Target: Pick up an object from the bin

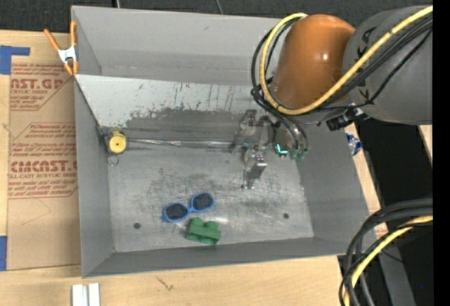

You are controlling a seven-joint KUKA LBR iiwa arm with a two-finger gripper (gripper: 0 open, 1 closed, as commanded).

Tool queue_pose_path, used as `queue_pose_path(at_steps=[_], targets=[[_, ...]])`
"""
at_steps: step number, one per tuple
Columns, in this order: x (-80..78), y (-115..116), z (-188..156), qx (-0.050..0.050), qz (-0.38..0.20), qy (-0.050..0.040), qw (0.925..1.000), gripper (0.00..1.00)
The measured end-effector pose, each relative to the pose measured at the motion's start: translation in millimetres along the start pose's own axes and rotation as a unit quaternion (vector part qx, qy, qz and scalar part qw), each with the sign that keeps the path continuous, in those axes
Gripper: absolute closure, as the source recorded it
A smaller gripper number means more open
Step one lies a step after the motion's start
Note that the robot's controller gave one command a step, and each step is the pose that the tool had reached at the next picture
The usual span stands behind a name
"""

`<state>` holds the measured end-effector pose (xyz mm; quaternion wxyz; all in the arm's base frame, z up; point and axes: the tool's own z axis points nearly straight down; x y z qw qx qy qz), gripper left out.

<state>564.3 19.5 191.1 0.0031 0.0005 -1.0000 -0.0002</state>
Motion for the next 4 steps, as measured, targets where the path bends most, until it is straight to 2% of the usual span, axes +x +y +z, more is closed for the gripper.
queue_pose_path(at_steps=[1, 2, 3, 4], targets=[[49.3, 7, 110, 0.0, 0.013, 0.0018, 0.9999, 0.0], [68.5, 103, 118, 0.001, -0.1, -0.0096, 0.9949, 0.0], [69.0, 103, 117, 0.0, -0.1, -0.0077, 0.995, 1.0], [68.7, 119, -52, 0.0, -0.102, -0.0081, 0.9948, 1.0]])
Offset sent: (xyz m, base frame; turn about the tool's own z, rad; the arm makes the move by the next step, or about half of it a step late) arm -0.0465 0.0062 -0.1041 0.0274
